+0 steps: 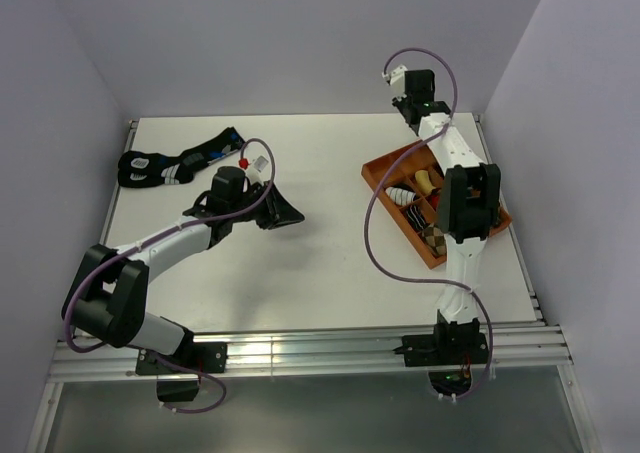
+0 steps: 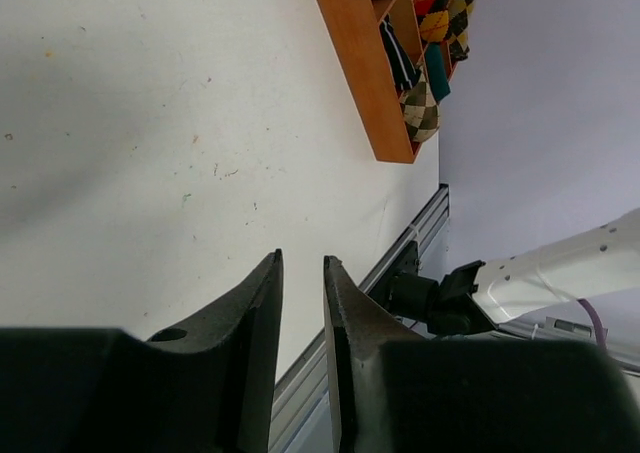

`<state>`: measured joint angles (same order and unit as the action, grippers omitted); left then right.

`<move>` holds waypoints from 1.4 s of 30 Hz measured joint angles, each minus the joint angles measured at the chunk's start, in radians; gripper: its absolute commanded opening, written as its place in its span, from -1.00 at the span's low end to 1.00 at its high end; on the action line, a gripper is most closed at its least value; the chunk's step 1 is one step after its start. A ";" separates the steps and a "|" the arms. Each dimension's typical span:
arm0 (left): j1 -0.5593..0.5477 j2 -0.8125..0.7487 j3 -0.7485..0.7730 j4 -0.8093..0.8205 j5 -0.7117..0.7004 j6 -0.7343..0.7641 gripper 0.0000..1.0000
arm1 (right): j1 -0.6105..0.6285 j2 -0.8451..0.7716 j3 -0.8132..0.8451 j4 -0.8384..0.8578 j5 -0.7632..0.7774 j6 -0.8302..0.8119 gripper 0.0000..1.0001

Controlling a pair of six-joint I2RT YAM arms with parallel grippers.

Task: Roll the socks
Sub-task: Place the sock in the storage box.

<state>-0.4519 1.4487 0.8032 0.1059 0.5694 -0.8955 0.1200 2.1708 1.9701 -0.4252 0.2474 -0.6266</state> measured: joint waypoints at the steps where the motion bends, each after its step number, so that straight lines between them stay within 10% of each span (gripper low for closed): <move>1: 0.000 0.002 0.000 0.004 0.003 0.000 -0.46 | -0.012 0.018 0.013 0.010 0.019 -0.002 -1.00; 42: 0.012 0.088 0.000 0.067 0.086 0.002 -0.47 | -0.106 0.108 -0.122 0.009 -0.013 0.035 -1.00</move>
<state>-0.4397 1.5364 0.8032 0.1726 0.6552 -0.8932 0.0139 2.2787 1.8484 -0.4160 0.2344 -0.5915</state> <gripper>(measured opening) 0.266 0.402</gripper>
